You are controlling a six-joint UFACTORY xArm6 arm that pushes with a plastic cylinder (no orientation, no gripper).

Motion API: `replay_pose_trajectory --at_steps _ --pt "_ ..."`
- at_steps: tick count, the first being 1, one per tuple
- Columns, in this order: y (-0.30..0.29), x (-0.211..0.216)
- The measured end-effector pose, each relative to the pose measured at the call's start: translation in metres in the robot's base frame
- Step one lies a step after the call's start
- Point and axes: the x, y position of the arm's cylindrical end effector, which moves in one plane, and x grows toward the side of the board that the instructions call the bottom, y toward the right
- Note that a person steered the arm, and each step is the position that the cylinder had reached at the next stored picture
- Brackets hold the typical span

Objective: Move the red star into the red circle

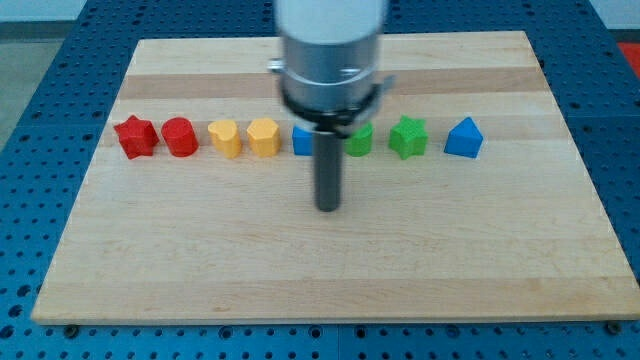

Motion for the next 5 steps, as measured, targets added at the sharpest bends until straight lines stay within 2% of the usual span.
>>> replay_pose_trajectory --at_steps 2,3,4,5 --pt "-0.149 -0.005" --pt "-0.222 -0.026" --pt "-0.269 -0.044" --pt "-0.269 -0.049"
